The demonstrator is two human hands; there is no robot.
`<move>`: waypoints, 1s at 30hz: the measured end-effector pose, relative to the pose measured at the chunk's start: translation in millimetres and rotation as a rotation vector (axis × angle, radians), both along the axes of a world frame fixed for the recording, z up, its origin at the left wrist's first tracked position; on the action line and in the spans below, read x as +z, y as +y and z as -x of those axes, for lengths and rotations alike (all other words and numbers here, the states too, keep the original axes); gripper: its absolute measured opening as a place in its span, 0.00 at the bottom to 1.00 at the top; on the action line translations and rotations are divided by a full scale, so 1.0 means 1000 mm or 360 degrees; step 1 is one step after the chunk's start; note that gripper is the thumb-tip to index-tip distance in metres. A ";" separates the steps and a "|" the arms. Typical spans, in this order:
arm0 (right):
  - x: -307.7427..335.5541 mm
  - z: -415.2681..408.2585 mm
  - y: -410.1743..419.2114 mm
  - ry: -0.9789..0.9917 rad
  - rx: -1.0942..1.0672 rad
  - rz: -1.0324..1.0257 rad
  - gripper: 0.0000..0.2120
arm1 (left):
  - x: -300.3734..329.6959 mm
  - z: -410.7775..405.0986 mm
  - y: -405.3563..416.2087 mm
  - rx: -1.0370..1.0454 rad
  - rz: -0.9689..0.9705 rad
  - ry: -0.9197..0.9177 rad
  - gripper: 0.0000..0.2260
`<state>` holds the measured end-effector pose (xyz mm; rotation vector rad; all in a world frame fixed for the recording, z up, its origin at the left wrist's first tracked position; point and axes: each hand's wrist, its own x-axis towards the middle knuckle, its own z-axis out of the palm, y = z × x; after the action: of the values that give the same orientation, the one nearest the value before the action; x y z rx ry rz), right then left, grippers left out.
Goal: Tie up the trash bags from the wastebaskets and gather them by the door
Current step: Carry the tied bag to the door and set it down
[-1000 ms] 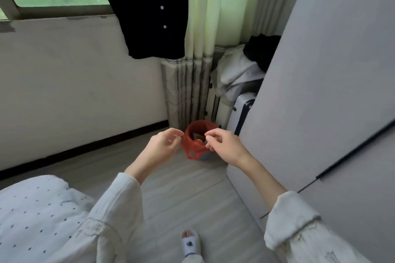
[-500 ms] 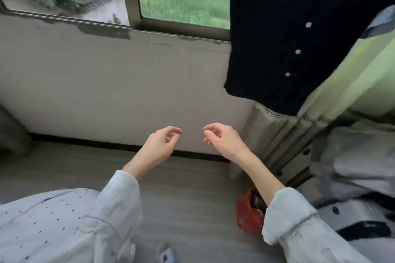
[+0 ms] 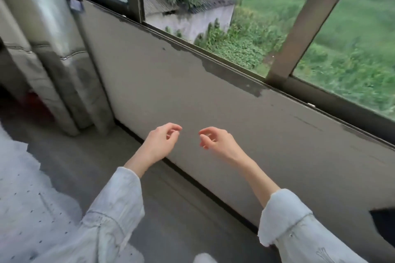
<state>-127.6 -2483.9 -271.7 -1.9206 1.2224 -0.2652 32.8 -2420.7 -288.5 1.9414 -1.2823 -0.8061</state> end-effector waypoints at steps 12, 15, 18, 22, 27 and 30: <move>-0.015 -0.355 -0.174 -0.0058 0.0663 -0.0014 0.13 | -0.017 -0.312 -0.110 0.0689 -0.0031 -0.0040 0.12; -0.005 -0.450 -0.191 -0.0029 0.0837 -0.0100 0.13 | -0.010 -0.395 -0.114 0.0856 -0.0110 -0.0032 0.12; 0.002 -0.544 -0.200 -0.0030 0.1007 -0.0099 0.13 | -0.007 -0.478 -0.109 0.1058 -0.0077 -0.0004 0.11; -0.002 -0.668 -0.194 -0.0010 0.1204 -0.0049 0.12 | -0.011 -0.579 -0.097 0.1217 -0.0067 0.0032 0.11; -0.027 -0.821 -0.181 -0.0008 0.1310 -0.0006 0.12 | -0.028 -0.723 -0.080 0.1294 -0.0120 -0.0014 0.12; -0.037 -0.912 -0.169 -0.0057 0.1274 -0.0103 0.12 | -0.036 -0.819 -0.065 0.1316 -0.0139 0.0001 0.12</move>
<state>784.5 -2653.2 -309.1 -2.1659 0.3603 0.1621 852.2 -2485.4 -324.3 2.2577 -0.3481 -0.4301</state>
